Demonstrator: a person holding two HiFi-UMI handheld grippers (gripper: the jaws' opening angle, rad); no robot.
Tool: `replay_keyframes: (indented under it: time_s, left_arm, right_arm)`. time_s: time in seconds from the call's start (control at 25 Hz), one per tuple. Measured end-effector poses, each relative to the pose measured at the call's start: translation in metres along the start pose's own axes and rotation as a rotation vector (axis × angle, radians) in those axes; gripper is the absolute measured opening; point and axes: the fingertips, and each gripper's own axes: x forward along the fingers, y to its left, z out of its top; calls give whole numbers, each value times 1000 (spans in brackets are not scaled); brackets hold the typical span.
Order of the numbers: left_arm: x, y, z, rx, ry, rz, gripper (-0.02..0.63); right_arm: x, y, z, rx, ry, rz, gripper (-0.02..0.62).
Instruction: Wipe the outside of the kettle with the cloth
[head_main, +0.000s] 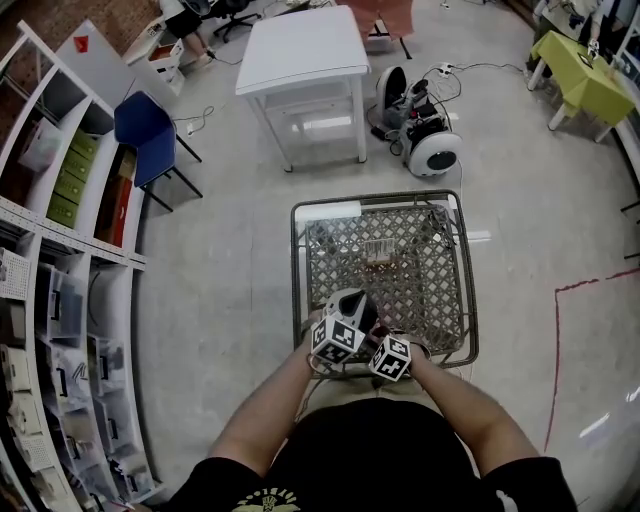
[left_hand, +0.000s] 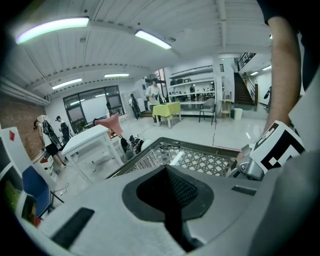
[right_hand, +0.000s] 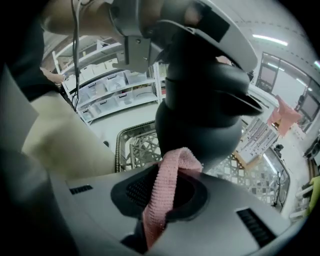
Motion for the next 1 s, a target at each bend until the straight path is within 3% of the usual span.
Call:
replay_keyframes:
  time_s: [0.28,0.68,1.0]
  left_arm:
    - [0,0,2,-15,1,-6,8]
    - [0,3,0,-13,1,8,8]
    - [0,1,0,-16,-1,15,8]
  right_arm:
    - [-1,1,-2,-6,-26,20,48]
    - [0,-65,-21,-15,35,-53,48]
    - [4,-110,-6,-117,52,-79,48]
